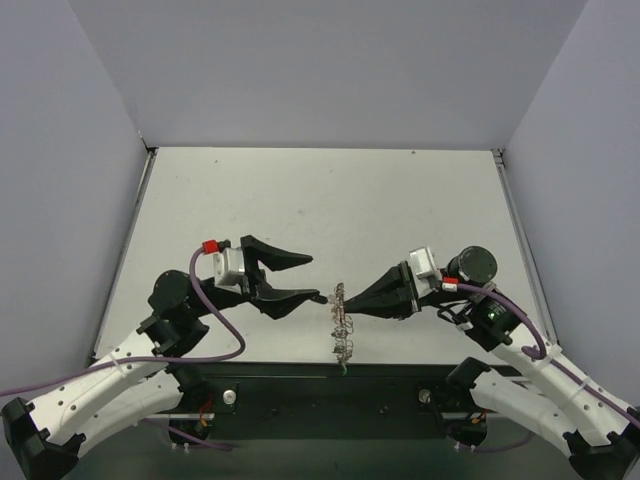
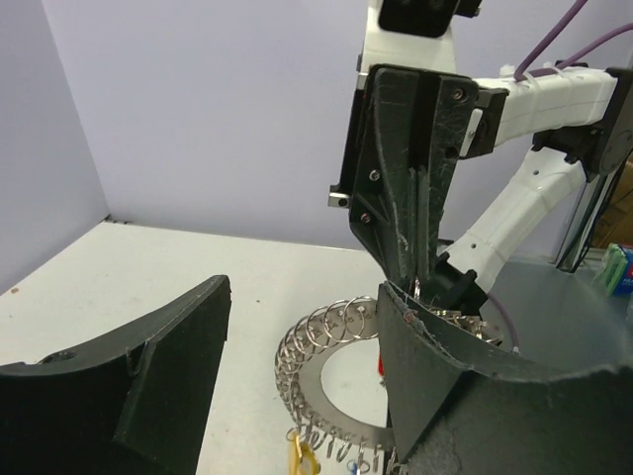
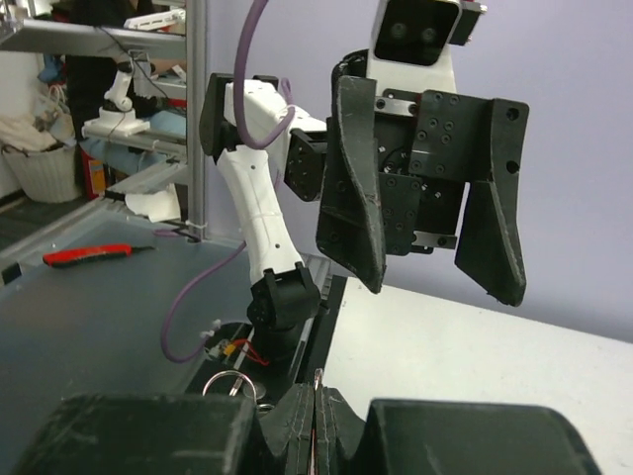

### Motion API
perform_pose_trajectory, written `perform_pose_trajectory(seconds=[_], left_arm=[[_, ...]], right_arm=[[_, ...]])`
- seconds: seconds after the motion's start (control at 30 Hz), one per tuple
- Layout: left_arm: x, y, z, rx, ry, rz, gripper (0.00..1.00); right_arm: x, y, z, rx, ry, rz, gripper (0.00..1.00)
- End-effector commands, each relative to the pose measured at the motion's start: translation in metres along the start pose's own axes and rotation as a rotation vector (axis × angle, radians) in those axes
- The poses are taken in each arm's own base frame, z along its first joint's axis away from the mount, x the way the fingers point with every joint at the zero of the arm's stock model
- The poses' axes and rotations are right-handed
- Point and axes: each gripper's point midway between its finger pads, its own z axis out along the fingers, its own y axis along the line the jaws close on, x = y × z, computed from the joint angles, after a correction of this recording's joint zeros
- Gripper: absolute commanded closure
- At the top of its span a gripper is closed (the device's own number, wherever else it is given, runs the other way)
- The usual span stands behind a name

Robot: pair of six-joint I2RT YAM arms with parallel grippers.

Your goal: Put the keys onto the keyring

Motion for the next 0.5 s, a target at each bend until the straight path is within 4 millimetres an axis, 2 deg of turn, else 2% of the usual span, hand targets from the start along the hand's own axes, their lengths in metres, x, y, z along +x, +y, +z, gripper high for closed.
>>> perform_pose_trajectory(seconds=[0.0,0.27,0.33,0.37,0.43,0.47], left_arm=[[-0.016,-0.001,0.001,0.008,-0.014,0.064,0.3],[-0.003,0.004,-0.001,-0.003,0.018,0.094,0.3],[0.001,0.002,0.001,0.02,0.028,0.1,0.32],[0.001,0.001,0.001,0.033,0.026,0.11,0.38],[0.005,-0.002,0.003,0.062,0.037,0.107,0.41],[0.003,-0.003,0.004,0.073,0.032,0.111,0.42]], right_arm=[[-0.026,0.012,-0.001,-0.081,-0.08,-0.306,1.0],[-0.021,0.029,-0.001,-0.213,-0.099,-0.386,1.0],[-0.018,0.027,0.0,-0.219,-0.095,-0.378,1.0],[-0.019,0.026,0.001,-0.215,-0.096,-0.379,1.0],[-0.017,0.022,0.002,-0.19,-0.094,-0.37,1.0],[-0.024,0.013,0.003,-0.135,-0.111,-0.394,1.0]])
